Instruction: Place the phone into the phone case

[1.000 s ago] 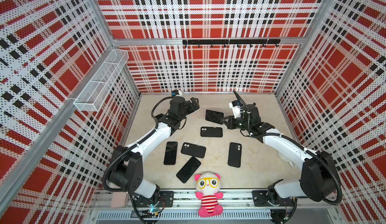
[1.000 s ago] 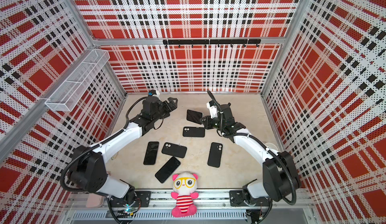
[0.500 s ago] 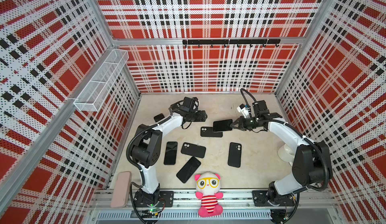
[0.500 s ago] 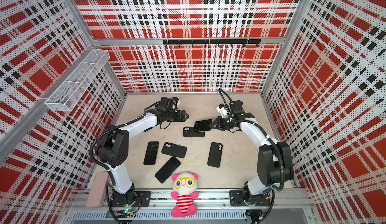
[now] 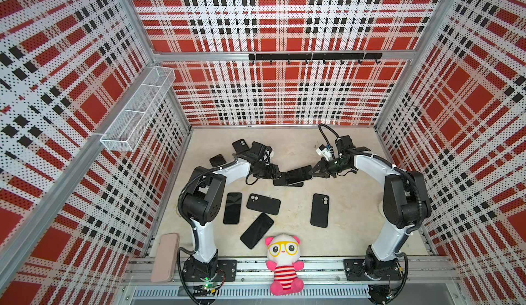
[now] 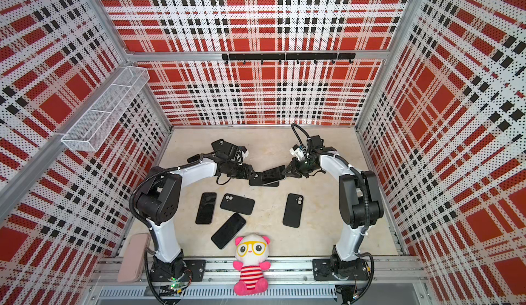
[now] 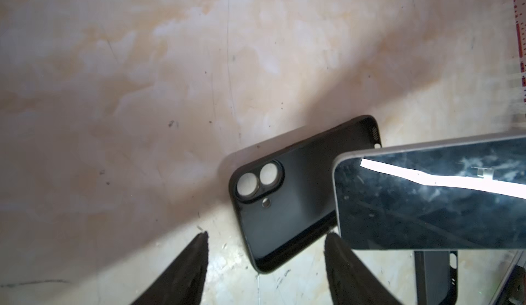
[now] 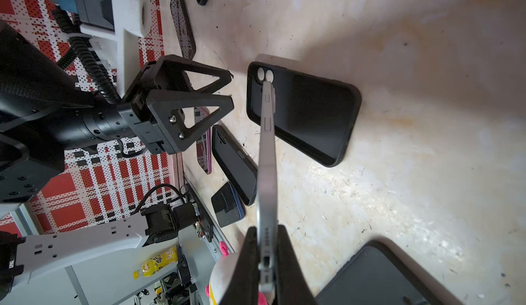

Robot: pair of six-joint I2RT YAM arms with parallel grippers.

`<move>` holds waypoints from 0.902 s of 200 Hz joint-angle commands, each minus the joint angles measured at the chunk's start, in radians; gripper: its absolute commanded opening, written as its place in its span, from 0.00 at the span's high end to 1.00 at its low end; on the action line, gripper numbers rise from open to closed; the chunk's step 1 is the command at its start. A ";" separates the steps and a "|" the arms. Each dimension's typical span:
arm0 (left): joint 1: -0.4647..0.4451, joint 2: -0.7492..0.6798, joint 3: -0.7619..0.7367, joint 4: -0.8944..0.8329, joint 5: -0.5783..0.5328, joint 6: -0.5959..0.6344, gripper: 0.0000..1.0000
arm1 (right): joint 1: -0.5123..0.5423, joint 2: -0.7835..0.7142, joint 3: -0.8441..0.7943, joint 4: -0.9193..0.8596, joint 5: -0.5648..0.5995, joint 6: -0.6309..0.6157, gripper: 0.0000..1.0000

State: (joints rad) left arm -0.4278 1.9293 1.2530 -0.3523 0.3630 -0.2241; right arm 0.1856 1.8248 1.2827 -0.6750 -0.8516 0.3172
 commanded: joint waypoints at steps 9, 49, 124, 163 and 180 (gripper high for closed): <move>0.008 0.036 -0.009 -0.002 0.037 0.021 0.37 | 0.002 0.047 0.046 0.022 -0.048 -0.003 0.96; 0.015 0.063 -0.013 0.018 0.065 0.001 0.42 | 0.001 0.101 0.087 0.016 -0.034 -0.003 0.96; 0.016 0.079 -0.010 0.025 0.073 -0.012 0.51 | 0.002 0.178 0.108 -0.002 -0.012 -0.006 0.96; 0.010 0.088 -0.012 0.038 0.088 -0.023 0.52 | 0.007 0.204 0.099 0.032 -0.012 0.024 0.96; 0.005 0.092 -0.012 0.039 0.090 -0.026 0.52 | 0.013 0.216 0.099 0.042 -0.012 0.034 0.96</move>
State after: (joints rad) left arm -0.4168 1.9938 1.2514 -0.3222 0.4297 -0.2424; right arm 0.1867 2.0014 1.3766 -0.6544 -0.8967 0.3424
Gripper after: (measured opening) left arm 0.484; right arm 0.111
